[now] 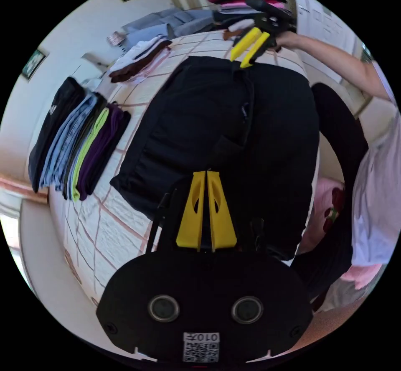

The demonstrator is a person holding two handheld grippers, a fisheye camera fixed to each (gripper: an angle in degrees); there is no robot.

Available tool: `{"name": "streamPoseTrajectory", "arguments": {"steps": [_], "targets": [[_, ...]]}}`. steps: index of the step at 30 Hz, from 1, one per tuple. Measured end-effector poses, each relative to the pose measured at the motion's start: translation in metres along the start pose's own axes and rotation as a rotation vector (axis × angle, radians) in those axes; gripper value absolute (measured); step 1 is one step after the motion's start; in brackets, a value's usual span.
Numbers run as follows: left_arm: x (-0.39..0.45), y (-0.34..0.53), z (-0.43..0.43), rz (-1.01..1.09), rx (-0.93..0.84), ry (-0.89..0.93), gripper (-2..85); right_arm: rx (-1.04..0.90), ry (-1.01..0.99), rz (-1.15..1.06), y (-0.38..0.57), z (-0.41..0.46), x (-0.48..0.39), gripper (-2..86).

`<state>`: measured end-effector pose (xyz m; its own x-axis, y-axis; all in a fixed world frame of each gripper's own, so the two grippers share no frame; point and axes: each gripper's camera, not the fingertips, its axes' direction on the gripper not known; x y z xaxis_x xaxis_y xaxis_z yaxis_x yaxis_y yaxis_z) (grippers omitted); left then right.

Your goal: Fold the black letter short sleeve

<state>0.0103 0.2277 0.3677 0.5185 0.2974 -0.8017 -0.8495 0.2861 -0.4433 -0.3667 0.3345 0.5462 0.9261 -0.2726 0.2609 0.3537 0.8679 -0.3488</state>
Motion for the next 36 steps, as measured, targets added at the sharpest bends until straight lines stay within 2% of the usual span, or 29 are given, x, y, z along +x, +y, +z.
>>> {"name": "streamPoseTrajectory", "arguments": {"steps": [1, 2, 4, 7, 8, 11, 13, 16, 19, 22, 24, 27, 31, 36], "targets": [[-0.026, 0.002, 0.007, -0.209, -0.010, 0.004, 2.4, -0.012, 0.036, 0.200, 0.000, 0.001, 0.020, 8.8], [-0.039, 0.007, 0.010, -0.312, -0.009, 0.024, 2.6, -0.005, 0.026, 0.328, 0.007, 0.000, 0.033, 8.4], [-0.074, 0.042, 0.016, -0.649, 0.059, 0.176, 4.2, 0.061, -0.078, 0.408, 0.020, -0.011, 0.041, 8.3], [-0.061, 0.095, -0.005, -0.836, 0.127, 0.137, 6.4, 0.075, -0.129, 0.388, 0.049, -0.039, 0.023, 9.8], [-0.051, 0.103, -0.010, -0.831, 0.134, 0.132, 6.9, 0.095, -0.132, 0.369, 0.067, -0.052, 0.008, 10.5], [0.023, 0.130, -0.028, -0.647, 0.144, 0.134, 8.6, 0.152, -0.185, 0.332, 0.119, -0.073, -0.036, 12.2], [0.105, 0.140, -0.028, -0.460, 0.080, 0.058, 9.4, 0.183, -0.192, 0.301, 0.148, -0.078, -0.069, 12.5], [0.201, 0.146, -0.019, -0.284, 0.028, -0.120, 9.8, 0.184, -0.099, 0.262, 0.178, -0.074, -0.125, 12.8], [0.250, 0.140, -0.013, -0.216, 0.055, -0.197, 10.1, 0.231, -0.002, 0.202, 0.179, -0.072, -0.169, 12.9], [0.274, 0.128, -0.020, -0.139, 0.127, -0.157, 10.5, 0.180, 0.086, 0.081, 0.159, -0.066, -0.199, 13.2], [0.292, 0.123, -0.022, -0.070, 0.135, -0.227, 10.5, 0.140, 0.119, 0.020, 0.150, -0.058, -0.209, 13.5], [0.316, 0.113, -0.007, 0.084, 0.078, -0.300, 10.3, 0.104, 0.164, -0.028, 0.143, -0.048, -0.209, 13.6], [0.316, 0.101, 0.034, 0.208, -0.010, -0.278, 9.2, 0.068, 0.150, -0.096, 0.137, -0.031, -0.196, 12.9], [0.304, 0.094, 0.052, 0.286, -0.028, -0.210, 6.4, 0.037, 0.158, -0.165, 0.130, -0.011, -0.190, 10.1]]}}
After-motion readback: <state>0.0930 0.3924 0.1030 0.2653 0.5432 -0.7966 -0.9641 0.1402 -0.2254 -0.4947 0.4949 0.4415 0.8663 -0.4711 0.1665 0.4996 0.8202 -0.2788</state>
